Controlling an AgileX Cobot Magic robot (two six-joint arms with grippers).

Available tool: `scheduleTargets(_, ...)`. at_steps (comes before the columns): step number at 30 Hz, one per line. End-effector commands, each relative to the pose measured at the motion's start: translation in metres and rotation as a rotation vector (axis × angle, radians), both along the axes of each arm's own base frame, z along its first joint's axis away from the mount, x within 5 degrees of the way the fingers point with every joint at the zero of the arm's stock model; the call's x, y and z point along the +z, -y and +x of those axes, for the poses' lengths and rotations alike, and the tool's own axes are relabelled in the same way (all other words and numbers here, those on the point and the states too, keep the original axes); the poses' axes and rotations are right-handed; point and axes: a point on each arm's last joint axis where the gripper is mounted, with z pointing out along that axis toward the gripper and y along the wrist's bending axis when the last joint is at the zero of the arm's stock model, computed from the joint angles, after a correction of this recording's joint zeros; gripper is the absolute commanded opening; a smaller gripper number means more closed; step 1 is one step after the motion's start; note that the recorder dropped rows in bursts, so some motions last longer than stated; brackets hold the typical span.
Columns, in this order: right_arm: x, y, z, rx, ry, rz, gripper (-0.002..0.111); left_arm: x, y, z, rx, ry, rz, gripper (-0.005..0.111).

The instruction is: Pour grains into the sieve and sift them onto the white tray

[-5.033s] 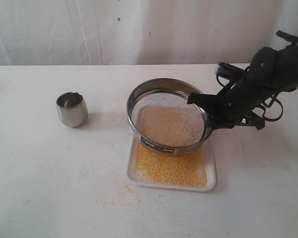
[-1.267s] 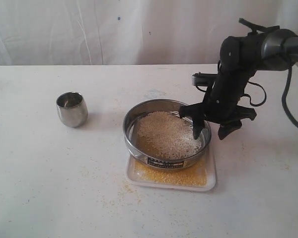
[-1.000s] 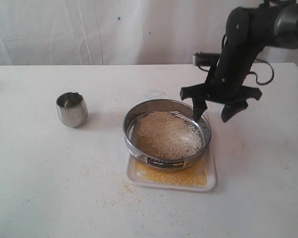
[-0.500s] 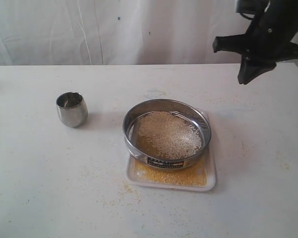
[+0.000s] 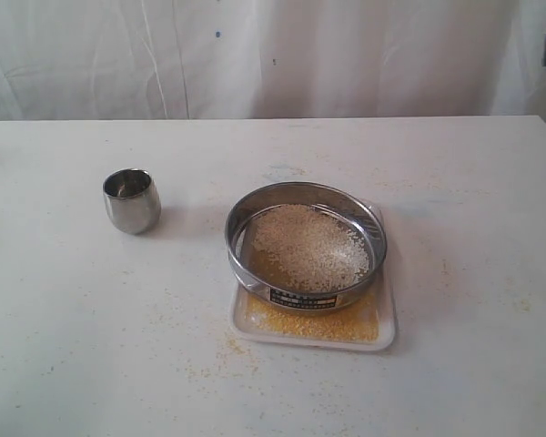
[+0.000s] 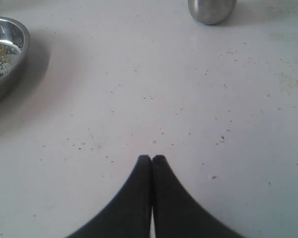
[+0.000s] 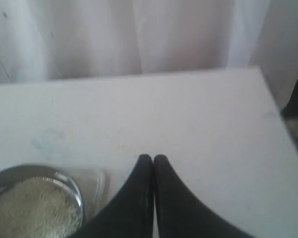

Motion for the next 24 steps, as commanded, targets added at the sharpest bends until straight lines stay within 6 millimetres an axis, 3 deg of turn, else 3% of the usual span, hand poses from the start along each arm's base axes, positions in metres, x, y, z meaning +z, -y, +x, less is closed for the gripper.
scheduleTargets(1,0.023,0.007,-0.066,0.005,0.282,-0.061,0.0,-0.003,0.0,-0.001,-0.004,-0.023,-0.003,0.0)
scheduleTargets(8,0.038,0.016,-0.144,-0.023,0.441,-0.037,0.0,-0.003,0.0,-0.001,-0.004,-0.023,-0.003,0.0)
scheduleTargets(14,0.044,0.02,-0.191,-0.029,0.602,-0.022,0.0,-0.003,0.0,-0.001,-0.004,-0.023,-0.003,0.0)
scheduleTargets(21,0.044,0.022,-0.226,-0.034,0.719,-0.011,0.0,-0.003,0.0,-0.001,-0.004,-0.023,-0.003,0.0)
scheduleTargets(24,0.035,0.022,-0.223,-0.033,0.75,-0.038,0.0,-0.003,0.0,-0.001,-0.004,-0.023,-0.003,0.0)
